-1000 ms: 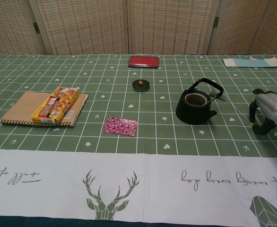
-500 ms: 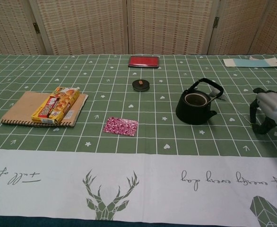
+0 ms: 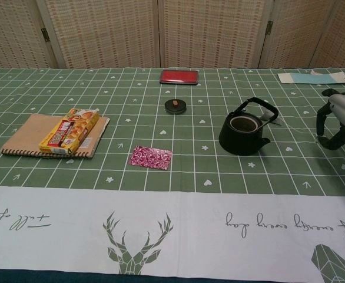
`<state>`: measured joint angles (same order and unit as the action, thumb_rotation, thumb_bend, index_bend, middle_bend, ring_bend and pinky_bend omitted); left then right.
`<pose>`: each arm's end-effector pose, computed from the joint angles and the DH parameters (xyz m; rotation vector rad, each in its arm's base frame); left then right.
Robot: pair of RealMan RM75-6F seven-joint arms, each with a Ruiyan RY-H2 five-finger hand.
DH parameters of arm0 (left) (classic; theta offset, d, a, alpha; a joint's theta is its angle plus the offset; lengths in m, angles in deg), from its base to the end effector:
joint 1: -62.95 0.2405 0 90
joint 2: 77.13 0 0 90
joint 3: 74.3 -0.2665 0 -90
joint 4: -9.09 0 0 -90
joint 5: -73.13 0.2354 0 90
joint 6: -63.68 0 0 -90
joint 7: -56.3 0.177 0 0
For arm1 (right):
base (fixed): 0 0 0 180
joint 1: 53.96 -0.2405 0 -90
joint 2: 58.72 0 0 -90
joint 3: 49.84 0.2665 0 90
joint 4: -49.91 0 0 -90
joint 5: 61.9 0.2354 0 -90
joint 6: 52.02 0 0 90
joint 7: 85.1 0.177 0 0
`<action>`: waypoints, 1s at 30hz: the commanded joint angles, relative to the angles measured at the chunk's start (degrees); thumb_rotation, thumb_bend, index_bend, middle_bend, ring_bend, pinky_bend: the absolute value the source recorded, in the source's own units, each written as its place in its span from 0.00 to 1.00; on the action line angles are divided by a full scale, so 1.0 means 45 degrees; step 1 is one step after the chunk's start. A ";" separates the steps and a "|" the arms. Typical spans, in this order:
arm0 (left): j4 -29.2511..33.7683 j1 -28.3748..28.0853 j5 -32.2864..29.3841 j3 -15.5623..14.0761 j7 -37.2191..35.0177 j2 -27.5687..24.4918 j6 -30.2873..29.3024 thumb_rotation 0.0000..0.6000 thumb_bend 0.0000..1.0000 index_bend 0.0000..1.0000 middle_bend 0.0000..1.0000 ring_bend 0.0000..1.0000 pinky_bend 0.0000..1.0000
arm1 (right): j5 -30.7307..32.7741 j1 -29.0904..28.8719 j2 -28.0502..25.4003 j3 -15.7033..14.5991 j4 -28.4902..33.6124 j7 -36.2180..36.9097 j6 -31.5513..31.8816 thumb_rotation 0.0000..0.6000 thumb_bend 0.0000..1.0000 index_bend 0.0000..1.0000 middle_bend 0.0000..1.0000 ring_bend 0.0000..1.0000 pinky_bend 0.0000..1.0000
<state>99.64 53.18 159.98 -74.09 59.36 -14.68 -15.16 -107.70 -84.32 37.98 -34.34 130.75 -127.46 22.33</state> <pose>-0.3320 0.2341 0.1284 -1.5609 -0.8601 -0.7894 -0.2508 -0.3641 -0.0265 1.3431 -0.9628 0.5657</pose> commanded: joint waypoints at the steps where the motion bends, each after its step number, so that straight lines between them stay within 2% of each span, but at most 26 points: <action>1: 0.0003 -0.0001 -0.0027 0.0007 0.0024 0.0007 0.0013 1.00 0.35 0.01 0.09 0.13 0.11 | -0.0472 0.0128 -0.0786 0.0180 0.1542 -0.0299 0.0791 1.00 0.44 0.58 0.02 0.00 0.00; 8: 0.0001 -0.0046 -0.0140 0.0034 0.0095 0.0036 0.0133 1.00 0.35 0.01 0.09 0.13 0.11 | -0.1116 -0.0013 -0.1880 0.0649 0.4765 -0.1742 0.2426 1.00 0.44 0.58 0.03 0.00 0.00; 13: -0.0012 -0.0074 -0.0168 0.0040 0.0073 0.0029 0.0193 1.00 0.35 0.01 0.09 0.13 0.11 | -0.0932 -0.0293 -0.2276 0.1207 0.6206 -0.2645 0.3136 1.00 0.44 0.58 0.03 0.00 0.00; 20: -0.0098 -0.0138 -0.0298 0.0090 -0.0198 -0.0047 0.0349 1.00 0.35 0.01 0.09 0.13 0.11 | -0.0717 -0.0700 -0.2377 0.1659 0.7314 -0.3388 0.3822 1.00 0.44 0.58 0.04 0.00 0.00; 30: -0.0164 -0.0096 -0.0208 0.0104 -0.0838 -0.0261 0.0217 1.00 0.35 0.01 0.09 0.13 0.11 | 0.0159 -0.1618 -0.2112 0.2421 0.7706 -0.3681 0.3840 1.00 0.44 0.58 0.04 0.00 0.00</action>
<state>98.97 52.71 158.98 -73.65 55.76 -15.75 -14.07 -107.42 -91.13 28.20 -23.84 165.51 -143.73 39.68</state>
